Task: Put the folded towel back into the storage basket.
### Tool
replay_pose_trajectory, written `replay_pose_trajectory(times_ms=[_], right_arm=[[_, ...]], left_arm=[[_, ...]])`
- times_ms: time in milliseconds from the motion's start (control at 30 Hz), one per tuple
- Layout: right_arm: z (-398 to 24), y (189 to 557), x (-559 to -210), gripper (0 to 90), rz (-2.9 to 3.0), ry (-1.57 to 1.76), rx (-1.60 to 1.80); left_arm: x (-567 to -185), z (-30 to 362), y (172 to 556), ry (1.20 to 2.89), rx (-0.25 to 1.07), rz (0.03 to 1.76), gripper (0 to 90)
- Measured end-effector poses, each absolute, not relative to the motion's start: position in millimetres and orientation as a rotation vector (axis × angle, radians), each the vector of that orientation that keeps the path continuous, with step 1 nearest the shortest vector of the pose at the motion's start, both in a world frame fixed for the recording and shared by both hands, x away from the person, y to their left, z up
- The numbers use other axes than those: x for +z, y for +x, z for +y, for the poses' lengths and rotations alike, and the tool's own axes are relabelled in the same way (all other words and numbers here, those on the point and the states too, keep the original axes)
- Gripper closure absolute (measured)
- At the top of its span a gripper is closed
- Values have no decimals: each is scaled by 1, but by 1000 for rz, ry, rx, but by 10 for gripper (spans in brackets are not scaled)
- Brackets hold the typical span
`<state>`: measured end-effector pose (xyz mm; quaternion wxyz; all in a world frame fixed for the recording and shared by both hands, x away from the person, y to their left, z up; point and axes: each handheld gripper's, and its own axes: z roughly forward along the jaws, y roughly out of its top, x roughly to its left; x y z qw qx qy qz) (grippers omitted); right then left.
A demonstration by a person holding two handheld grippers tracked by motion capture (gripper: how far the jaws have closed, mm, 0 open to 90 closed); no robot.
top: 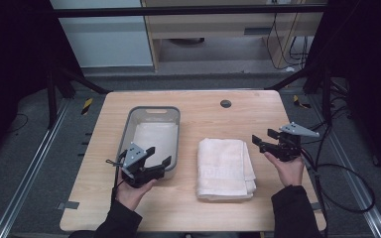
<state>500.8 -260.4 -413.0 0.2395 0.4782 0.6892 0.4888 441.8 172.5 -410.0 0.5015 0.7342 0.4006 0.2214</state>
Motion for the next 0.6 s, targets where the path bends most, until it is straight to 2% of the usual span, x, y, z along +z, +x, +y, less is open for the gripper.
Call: replay_pose_trajectory(times_ms=[600], right_arm=[[-253, 511, -422, 306, 1933, 1301, 1323]], left_arm=[[-420, 133, 442, 1821, 466, 909, 311]])
